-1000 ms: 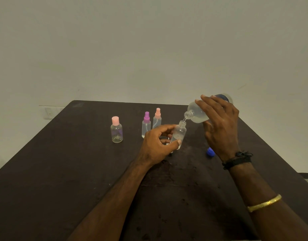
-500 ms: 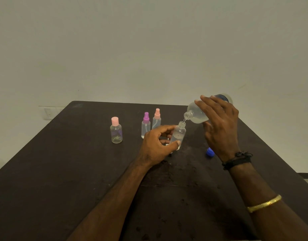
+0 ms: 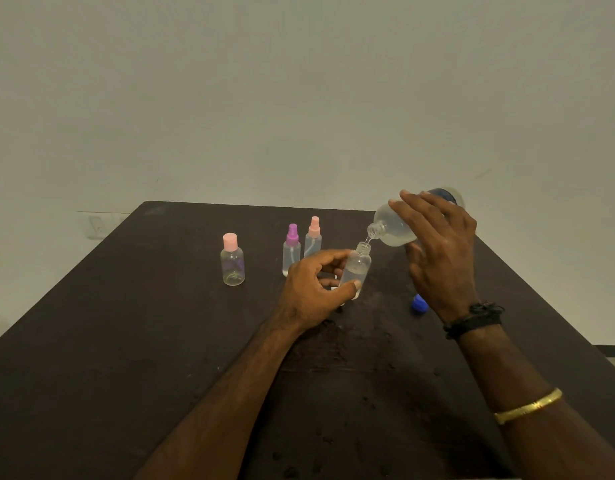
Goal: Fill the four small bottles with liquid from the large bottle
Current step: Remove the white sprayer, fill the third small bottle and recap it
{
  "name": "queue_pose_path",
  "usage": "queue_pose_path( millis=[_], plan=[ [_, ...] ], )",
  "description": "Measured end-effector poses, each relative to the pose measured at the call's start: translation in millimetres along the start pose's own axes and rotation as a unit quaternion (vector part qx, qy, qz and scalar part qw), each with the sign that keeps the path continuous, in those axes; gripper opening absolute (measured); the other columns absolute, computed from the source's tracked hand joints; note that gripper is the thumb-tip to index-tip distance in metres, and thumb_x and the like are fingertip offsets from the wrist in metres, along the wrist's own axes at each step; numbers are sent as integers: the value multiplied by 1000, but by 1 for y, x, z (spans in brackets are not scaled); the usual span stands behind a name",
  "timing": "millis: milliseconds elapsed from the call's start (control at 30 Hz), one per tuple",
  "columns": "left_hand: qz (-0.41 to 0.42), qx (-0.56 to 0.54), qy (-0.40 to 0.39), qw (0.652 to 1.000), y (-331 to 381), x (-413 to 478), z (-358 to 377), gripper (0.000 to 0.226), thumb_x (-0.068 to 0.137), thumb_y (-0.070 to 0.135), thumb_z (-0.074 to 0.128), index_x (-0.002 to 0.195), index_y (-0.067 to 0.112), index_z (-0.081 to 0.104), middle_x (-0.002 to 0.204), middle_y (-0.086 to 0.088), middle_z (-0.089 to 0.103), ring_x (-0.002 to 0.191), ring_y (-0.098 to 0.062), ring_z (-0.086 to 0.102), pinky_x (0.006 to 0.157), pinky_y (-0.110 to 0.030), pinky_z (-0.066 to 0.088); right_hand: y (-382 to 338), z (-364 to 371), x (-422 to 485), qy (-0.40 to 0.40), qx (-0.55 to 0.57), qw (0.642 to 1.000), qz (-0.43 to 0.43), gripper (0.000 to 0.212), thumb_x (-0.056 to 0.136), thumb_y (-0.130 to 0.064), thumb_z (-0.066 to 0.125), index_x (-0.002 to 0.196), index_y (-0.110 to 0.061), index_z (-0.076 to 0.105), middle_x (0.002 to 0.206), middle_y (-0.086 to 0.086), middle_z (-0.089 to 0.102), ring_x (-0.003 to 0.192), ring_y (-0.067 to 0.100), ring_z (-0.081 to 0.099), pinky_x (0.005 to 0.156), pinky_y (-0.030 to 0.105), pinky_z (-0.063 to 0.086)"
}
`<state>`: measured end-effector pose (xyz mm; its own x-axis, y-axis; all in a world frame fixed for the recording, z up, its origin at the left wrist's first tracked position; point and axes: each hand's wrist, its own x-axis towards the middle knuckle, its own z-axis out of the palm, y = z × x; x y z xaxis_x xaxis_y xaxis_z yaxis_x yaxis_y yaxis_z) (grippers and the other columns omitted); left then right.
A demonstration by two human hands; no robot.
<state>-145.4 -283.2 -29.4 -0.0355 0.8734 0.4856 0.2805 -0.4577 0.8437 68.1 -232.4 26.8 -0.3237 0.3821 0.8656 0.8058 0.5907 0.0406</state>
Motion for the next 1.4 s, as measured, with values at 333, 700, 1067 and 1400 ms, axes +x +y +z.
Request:
queue_pose_path(
  millis=[333,700,1067,1400],
  plan=[
    [1,2,-1,1000,-1,0,0,52,84,21,82,133,15,64,119,2,71,103,-13,70,85,-29,62,-1,-2,-1,4,1,1000,-3,82,74,14,72,145,-23,53,152,0,53,140,30,46,111,49,31],
    [0,5,-2,1000,-1,0,-1,52,84,21,82,133,16,63,119,3,71,103,-12,69,84,-25,61,-1,-1,-2,-5,6,1000,1,85,75,14,73,147,-25,50,153,0,52,142,29,44,114,47,27],
    [2,3,-4,1000,0,0,-1,52,84,20,82,133,16,64,118,5,70,104,-11,69,83,-24,61,-1,-1,-2,-9,6,1000,0,87,73,16,71,147,-25,50,153,0,52,142,29,44,114,47,27],
    [-2,13,-4,1000,-3,0,-1,54,84,26,82,134,15,64,122,2,71,105,-12,69,87,-33,62,-1,-1,-2,-6,3,1000,-2,86,73,16,72,146,-24,51,153,0,52,142,27,44,115,48,28]
  ],
)
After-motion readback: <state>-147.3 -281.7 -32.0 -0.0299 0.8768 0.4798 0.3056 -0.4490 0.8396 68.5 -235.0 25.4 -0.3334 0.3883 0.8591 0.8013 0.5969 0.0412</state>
